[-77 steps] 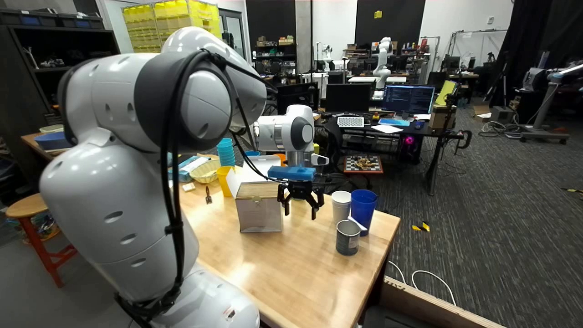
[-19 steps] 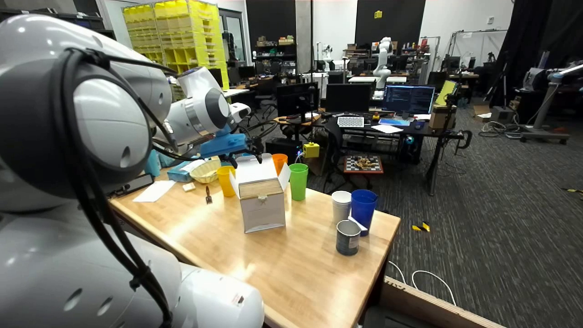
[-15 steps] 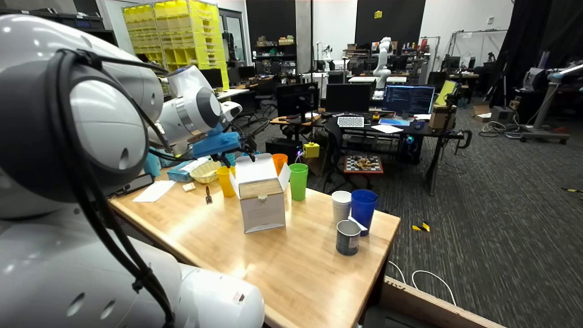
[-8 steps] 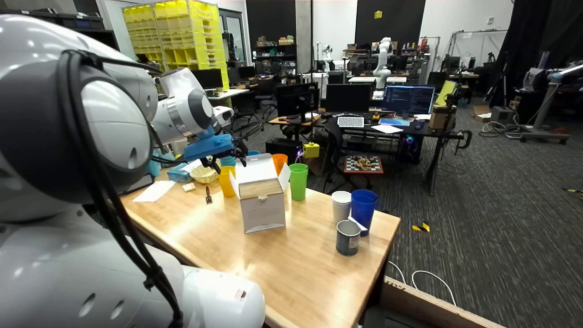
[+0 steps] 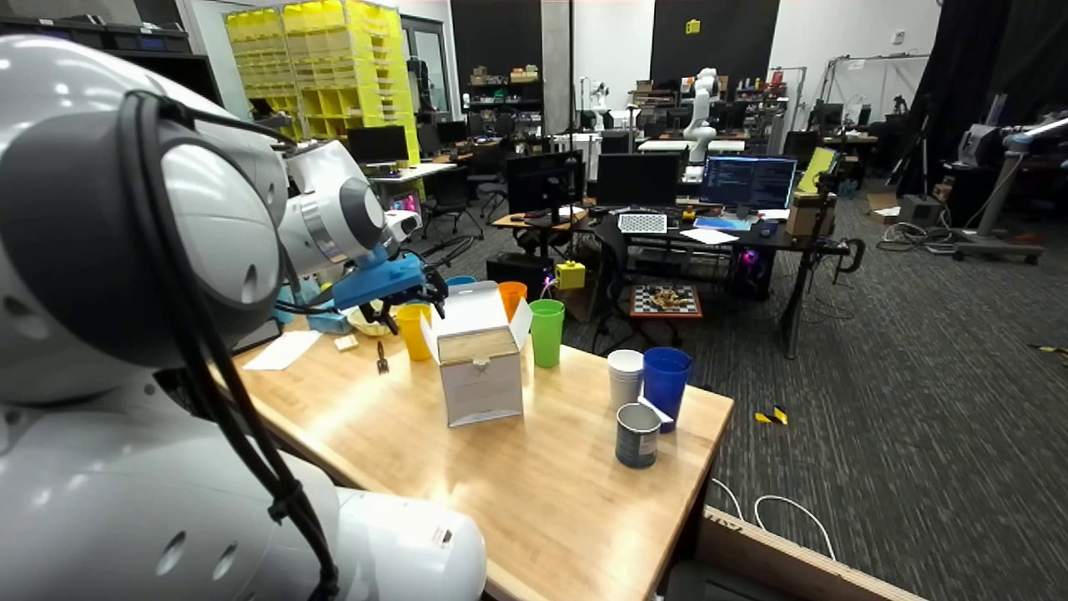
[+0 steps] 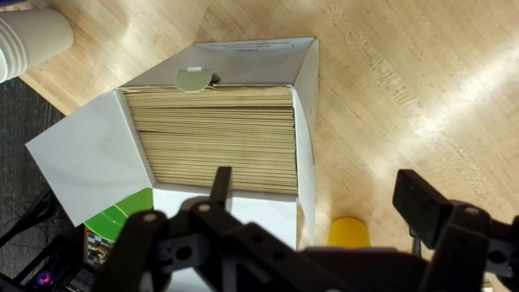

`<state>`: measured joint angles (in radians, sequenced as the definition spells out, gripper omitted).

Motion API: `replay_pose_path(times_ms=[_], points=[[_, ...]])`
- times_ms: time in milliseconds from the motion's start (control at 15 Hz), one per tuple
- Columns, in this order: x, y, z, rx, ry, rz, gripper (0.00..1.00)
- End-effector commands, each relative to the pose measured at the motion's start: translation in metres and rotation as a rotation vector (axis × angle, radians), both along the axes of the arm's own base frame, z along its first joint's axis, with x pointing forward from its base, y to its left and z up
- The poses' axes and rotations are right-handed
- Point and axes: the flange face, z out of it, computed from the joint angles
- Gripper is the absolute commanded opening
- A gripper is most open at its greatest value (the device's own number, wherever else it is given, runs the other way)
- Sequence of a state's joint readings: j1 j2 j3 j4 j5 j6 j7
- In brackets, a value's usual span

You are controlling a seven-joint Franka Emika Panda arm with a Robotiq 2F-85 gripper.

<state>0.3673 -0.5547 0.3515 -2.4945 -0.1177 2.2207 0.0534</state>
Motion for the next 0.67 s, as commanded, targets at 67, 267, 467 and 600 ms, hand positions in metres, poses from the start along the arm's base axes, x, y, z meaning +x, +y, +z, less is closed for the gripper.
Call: replay_pose_path(times_ms=[67,267,467,600], points=[[0.002,0.002,-0.003,0.001,-0.062,0.036,1.00],[0.009,0.002,-0.008,0.009,-0.103,0.049,1.00],[0.018,-0.001,-0.017,-0.001,-0.129,0.052,1.00],[0.024,-0.003,-0.022,-0.013,-0.137,0.049,1.00]])
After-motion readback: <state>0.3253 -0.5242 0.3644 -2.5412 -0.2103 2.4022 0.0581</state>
